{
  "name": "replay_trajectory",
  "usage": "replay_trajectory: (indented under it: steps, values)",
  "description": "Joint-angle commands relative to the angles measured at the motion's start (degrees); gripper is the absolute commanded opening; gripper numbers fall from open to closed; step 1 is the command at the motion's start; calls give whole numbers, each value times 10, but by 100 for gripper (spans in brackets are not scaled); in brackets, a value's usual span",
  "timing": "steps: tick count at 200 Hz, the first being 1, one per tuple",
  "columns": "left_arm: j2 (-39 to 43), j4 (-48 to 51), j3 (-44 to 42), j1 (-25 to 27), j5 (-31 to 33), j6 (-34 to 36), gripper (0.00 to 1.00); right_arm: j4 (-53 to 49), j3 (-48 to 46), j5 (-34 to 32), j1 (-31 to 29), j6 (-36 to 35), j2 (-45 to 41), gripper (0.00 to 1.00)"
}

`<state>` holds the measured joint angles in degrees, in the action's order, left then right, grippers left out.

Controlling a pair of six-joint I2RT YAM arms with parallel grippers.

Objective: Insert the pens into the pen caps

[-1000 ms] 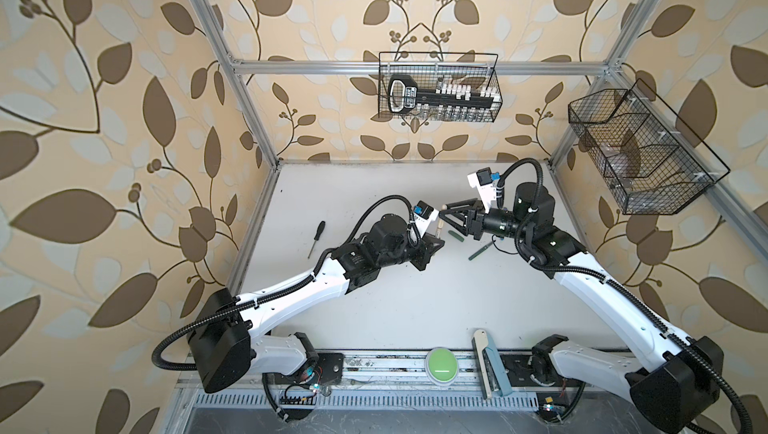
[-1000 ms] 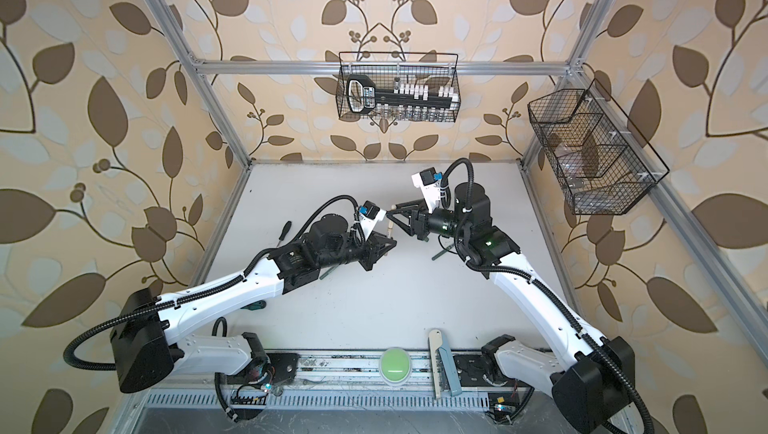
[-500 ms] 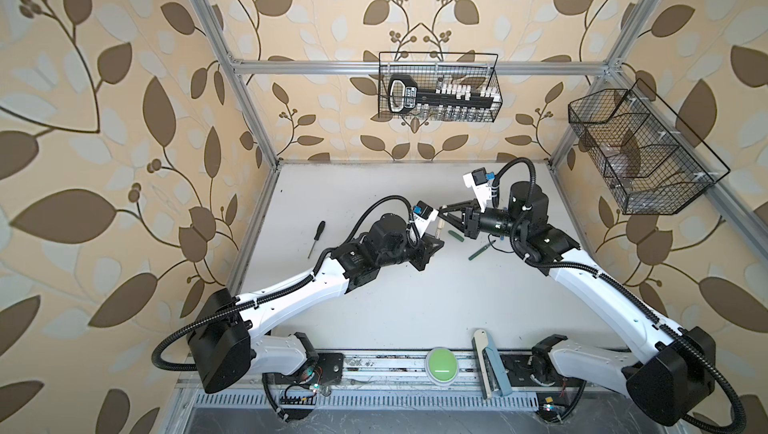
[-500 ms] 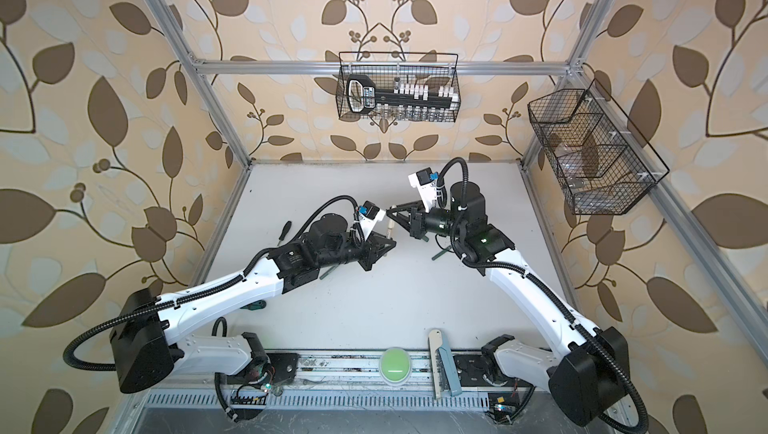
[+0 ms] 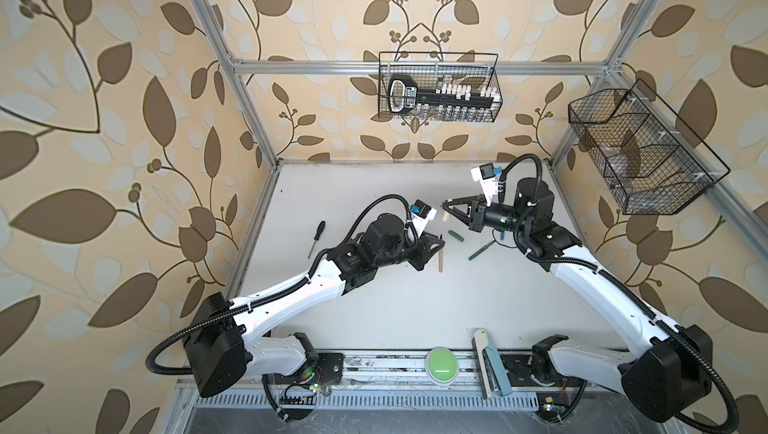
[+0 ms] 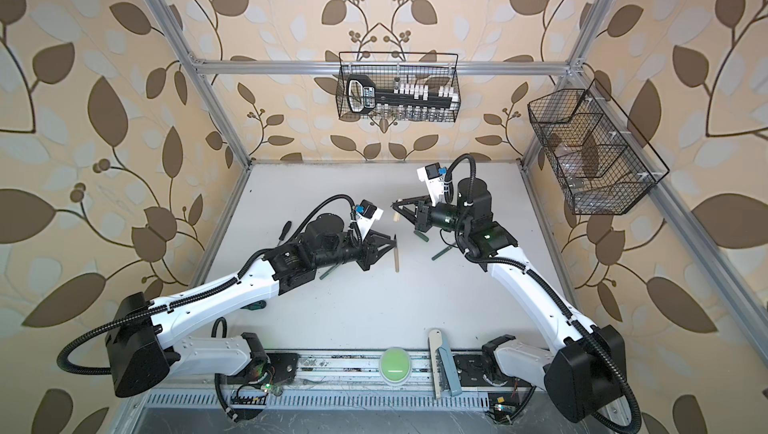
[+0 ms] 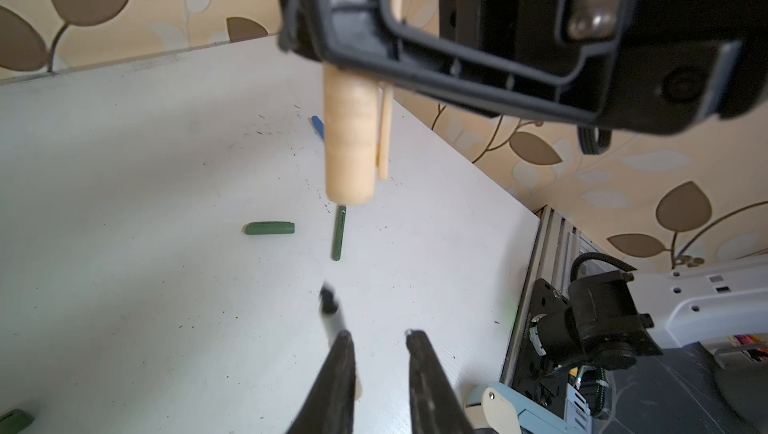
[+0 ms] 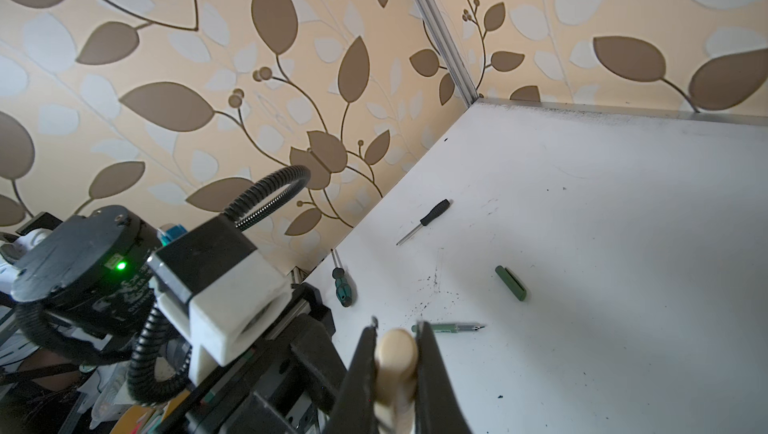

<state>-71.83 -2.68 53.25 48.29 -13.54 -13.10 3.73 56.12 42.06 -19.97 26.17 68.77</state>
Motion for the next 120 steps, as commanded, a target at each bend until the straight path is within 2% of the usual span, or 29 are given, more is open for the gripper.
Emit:
replay_trajectory:
  steps: [1,20,28,50,59,70,80,97,120]
  values:
    - [12,-8,4,-3,-14,-5,24,22,-4,15,0,8,3,0]
    - [1,-14,3,-3,-1,-4,22,-2,-1,-12,0,-9,3,0]
    - [-1,-1,5,-4,18,2,22,-27,0,-56,4,-12,3,0]
    - [-5,36,9,-28,135,-19,27,-94,14,-168,26,-25,21,0]
    - [-2,53,11,-55,149,-38,22,-148,35,-210,27,-47,39,0]
    - [9,68,10,-84,151,-54,22,-209,60,-221,32,-71,68,0]
    - [23,82,7,-100,157,-58,34,-260,78,-217,31,-92,95,0]
    - [49,93,-4,-107,165,-45,36,-304,77,-215,28,-106,137,0]
    - [77,89,-26,-108,178,-45,39,-365,89,-268,10,-145,213,0]
